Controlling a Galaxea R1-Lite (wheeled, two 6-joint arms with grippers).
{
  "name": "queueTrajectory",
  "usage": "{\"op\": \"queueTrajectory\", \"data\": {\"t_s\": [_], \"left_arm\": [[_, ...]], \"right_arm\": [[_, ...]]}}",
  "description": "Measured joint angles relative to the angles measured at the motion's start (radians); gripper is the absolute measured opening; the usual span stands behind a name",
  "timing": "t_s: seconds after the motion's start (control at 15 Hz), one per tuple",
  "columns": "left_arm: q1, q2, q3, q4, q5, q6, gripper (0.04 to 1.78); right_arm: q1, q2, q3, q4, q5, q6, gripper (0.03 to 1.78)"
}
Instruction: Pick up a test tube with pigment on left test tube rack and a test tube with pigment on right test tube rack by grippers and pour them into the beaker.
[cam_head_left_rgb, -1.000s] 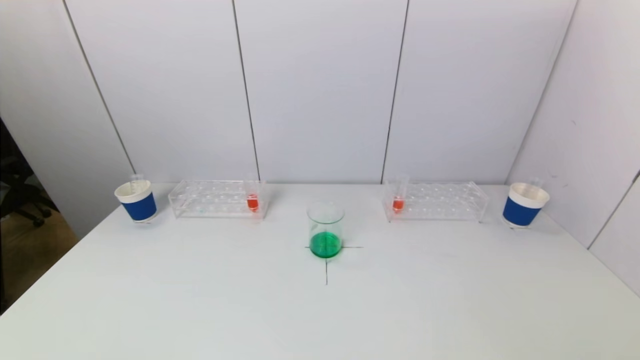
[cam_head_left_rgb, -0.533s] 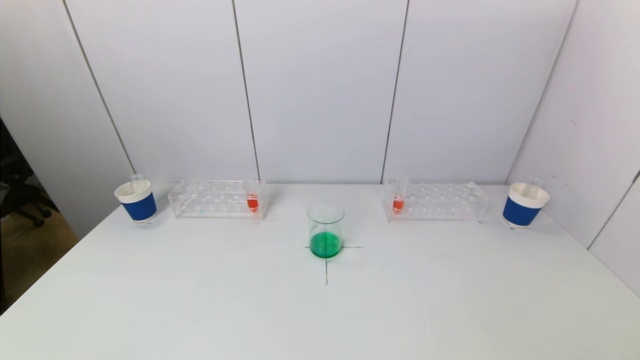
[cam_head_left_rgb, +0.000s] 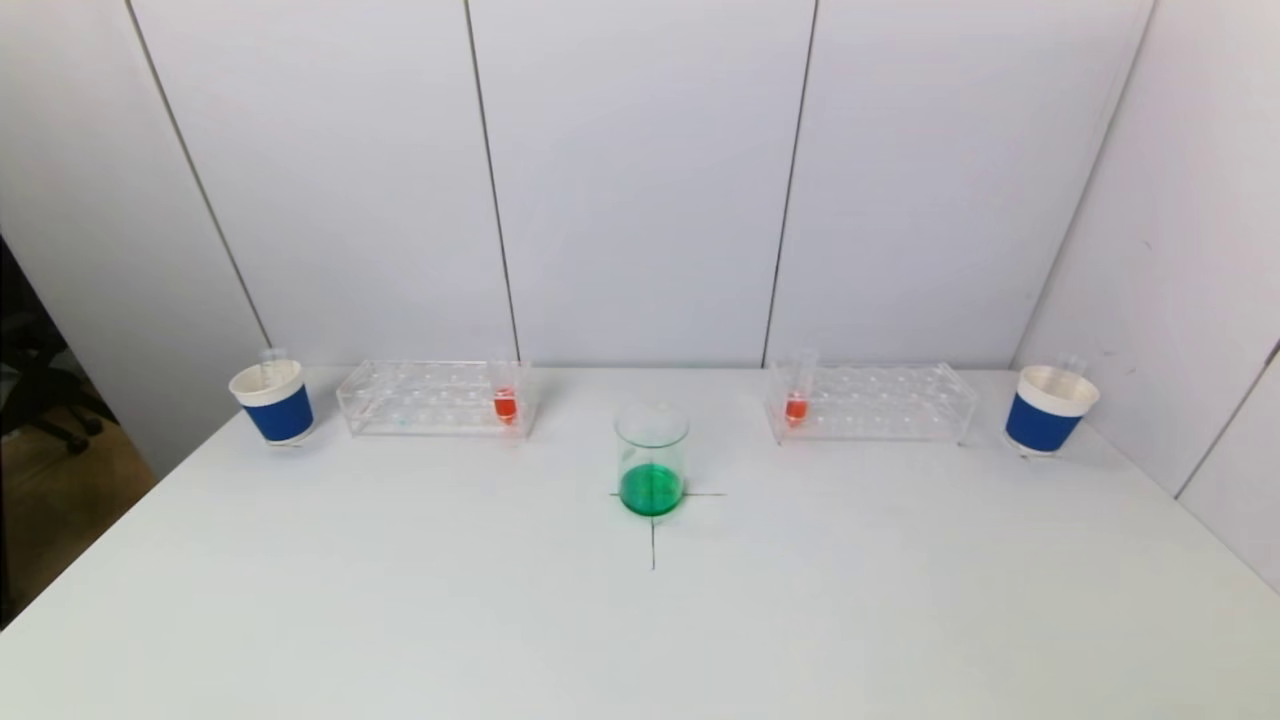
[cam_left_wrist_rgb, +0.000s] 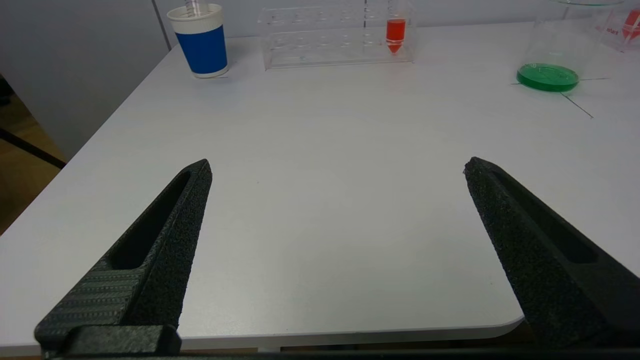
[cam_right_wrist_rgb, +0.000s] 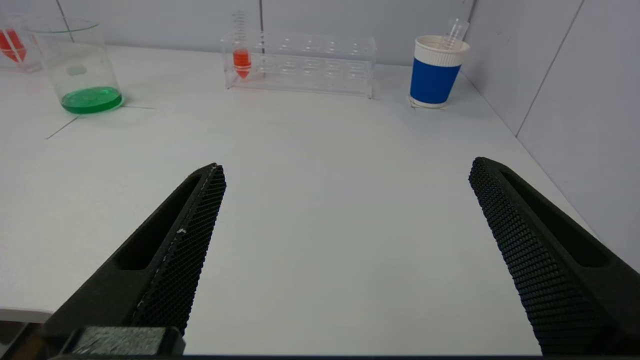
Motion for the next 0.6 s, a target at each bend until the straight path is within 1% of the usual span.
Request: {"op": "queueTrajectory", "data": {"t_s": [0.6], "left_arm": [[0.0, 0.0, 0.0, 0.0, 0.0, 0.0, 1.76]], "right_arm": [[-0.002, 0.0, 0.0, -0.001, -0.001, 0.001, 1.77]]}}
